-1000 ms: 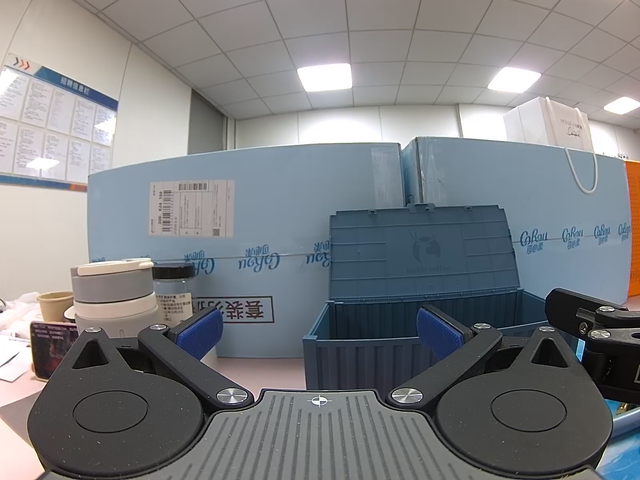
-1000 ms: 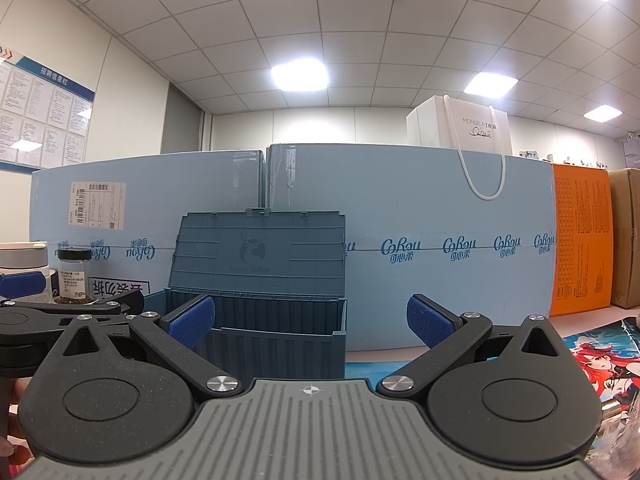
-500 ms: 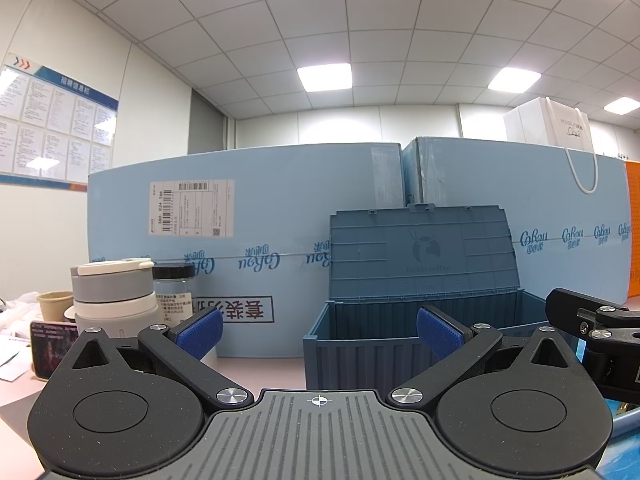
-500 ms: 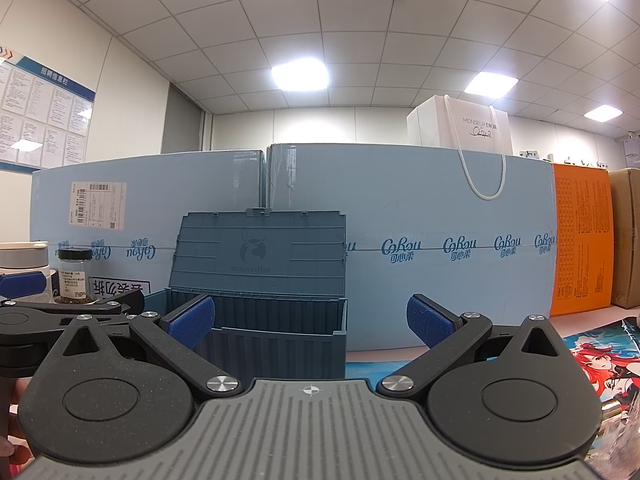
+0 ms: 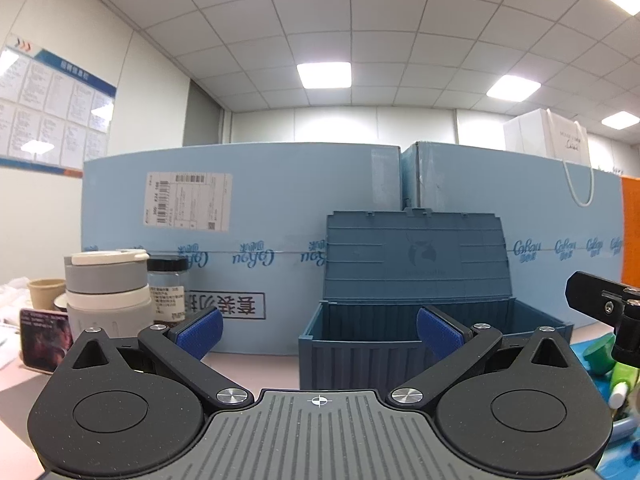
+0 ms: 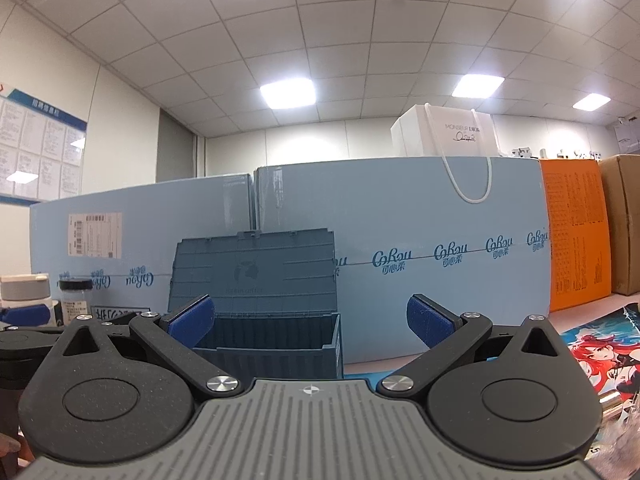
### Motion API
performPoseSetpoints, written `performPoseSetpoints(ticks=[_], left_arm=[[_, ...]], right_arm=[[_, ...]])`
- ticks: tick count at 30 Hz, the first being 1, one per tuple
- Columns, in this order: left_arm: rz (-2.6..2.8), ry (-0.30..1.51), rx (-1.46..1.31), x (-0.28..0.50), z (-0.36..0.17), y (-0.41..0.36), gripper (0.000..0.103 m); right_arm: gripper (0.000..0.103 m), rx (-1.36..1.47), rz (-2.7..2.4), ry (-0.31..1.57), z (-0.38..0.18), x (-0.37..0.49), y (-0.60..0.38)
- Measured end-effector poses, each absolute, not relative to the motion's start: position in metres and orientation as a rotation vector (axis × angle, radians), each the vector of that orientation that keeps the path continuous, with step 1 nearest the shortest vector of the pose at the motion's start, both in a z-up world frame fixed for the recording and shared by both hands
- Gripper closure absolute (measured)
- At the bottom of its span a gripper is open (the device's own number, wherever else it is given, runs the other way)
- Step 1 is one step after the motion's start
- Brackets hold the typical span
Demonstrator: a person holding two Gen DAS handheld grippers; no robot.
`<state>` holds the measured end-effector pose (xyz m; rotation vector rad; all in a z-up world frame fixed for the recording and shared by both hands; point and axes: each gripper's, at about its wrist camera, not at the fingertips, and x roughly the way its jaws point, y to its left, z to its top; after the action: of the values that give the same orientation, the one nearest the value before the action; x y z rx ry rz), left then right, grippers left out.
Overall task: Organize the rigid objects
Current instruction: 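Move the right tool down toward the white-and-blue cylinder on the mat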
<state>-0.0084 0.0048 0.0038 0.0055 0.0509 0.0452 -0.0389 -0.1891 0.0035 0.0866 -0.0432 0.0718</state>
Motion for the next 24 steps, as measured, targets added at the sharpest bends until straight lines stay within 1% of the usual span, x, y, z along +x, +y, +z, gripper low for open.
performPoseSetpoints(ticks=[15, 24], left_arm=[[-0.109, 0.13, -0.16, -0.008, 0.013, 0.027, 0.0], [-0.292, 0.236, -0.194, -0.005, 0.021, 0.02, 0.0]], right_arm=[[0.0, 0.12, 0.005, -0.026, 0.03, -0.067, -0.209], [0.0, 0.074, 0.044, 0.051, 0.04, -0.096, -0.229]])
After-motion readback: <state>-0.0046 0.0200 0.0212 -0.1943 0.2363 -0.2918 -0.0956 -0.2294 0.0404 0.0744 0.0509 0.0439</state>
